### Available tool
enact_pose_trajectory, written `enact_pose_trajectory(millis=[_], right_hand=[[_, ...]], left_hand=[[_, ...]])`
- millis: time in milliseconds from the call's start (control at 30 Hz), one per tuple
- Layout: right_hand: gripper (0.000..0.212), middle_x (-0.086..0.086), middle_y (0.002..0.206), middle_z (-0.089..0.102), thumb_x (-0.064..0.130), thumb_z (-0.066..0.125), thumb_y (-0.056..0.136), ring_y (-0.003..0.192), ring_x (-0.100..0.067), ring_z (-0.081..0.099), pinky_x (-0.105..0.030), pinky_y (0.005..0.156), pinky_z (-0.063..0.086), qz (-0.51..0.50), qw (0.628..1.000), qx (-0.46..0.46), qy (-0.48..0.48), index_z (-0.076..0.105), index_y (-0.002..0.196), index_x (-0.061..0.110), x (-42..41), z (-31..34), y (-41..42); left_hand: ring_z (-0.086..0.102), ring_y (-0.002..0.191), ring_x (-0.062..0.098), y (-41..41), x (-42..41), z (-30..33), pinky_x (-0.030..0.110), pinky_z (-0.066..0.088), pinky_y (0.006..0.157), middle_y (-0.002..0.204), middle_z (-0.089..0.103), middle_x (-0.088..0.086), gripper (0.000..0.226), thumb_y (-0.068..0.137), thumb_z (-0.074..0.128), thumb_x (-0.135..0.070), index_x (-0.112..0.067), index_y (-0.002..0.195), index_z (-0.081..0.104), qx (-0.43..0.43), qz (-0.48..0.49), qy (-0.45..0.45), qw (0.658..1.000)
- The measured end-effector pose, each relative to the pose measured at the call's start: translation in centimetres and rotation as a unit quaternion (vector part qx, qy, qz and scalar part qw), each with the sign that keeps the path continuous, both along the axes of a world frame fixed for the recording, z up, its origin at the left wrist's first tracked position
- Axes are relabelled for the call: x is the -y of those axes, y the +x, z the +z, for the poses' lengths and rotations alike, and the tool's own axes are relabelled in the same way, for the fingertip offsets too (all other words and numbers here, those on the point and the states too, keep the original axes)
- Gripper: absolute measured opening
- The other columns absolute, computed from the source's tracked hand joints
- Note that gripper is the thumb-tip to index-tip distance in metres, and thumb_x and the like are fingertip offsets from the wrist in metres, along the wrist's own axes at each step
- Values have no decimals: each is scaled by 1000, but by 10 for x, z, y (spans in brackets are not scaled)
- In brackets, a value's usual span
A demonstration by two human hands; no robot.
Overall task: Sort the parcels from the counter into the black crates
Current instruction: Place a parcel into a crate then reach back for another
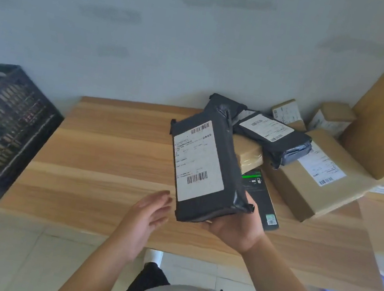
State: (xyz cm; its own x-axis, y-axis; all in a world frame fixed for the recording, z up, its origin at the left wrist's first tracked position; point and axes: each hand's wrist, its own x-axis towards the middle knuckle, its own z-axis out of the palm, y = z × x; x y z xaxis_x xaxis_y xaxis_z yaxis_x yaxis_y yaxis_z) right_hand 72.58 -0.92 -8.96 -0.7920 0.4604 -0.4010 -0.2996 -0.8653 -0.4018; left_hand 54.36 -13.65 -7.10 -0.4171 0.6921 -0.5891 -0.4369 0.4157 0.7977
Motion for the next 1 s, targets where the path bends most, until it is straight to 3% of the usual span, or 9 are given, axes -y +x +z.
enact_pose_trajectory(millis=[100,267,333,467,600,733,800,933,1000], right_hand=[[78,-21,152,52,47,76,80,134,-48,53,-69,100,46,35,995,-94,-5,55,147,12,11,8,16],[86,-22,156,47,53,80,80,146,-51,36,-80,116,13,73,989,-126,41,51,150,12,23,20,38],[83,-21,152,52,53,83,77,141,-50,44,-79,113,22,65,990,-116,54,57,145,13,25,25,47],[86,-20,134,67,43,98,54,113,-39,65,-65,106,44,-9,990,46,134,70,129,11,16,29,73],[53,-10,136,68,49,69,82,122,-27,66,-59,111,41,2,959,127,254,71,129,25,8,46,97],[80,-7,137,68,59,83,68,127,-31,64,-68,115,36,14,935,153,320,64,138,24,9,59,108],[83,-3,134,70,54,89,62,123,-31,67,-67,113,39,26,921,168,350,64,136,25,13,68,107],[49,1,127,74,30,82,77,117,-30,70,-67,110,41,62,894,172,409,73,125,31,21,87,103],[46,-1,125,75,23,79,77,114,-30,72,-65,108,45,67,894,163,411,75,122,31,23,95,100]], left_hand=[[65,116,26,16,-10,24,43,46,103,129,71,11,45,87,69,-39,-15,126,72,42,-28,84,995],[66,105,20,40,-18,53,31,47,81,135,67,14,58,83,77,-38,-14,134,67,73,-83,143,983],[67,101,19,47,-18,60,25,52,73,135,67,15,61,80,76,-34,-11,136,64,57,-85,147,984],[72,93,17,48,-15,69,25,56,70,124,73,13,45,76,76,-27,-16,119,75,9,-81,147,986],[71,101,20,45,-8,82,30,53,77,122,75,11,47,76,73,-25,-14,122,71,-52,-91,143,984],[73,105,21,44,4,97,29,55,77,123,75,8,56,69,81,-28,-16,123,71,-82,-112,158,978],[73,106,21,45,11,102,26,56,77,122,75,7,62,63,82,-34,-18,121,72,-96,-123,163,974],[72,112,23,47,25,109,25,58,80,125,74,5,64,67,80,-36,-16,127,69,-123,-155,166,966],[70,116,24,45,30,112,26,58,83,127,73,5,66,70,80,-35,-14,130,67,-139,-159,162,964]])
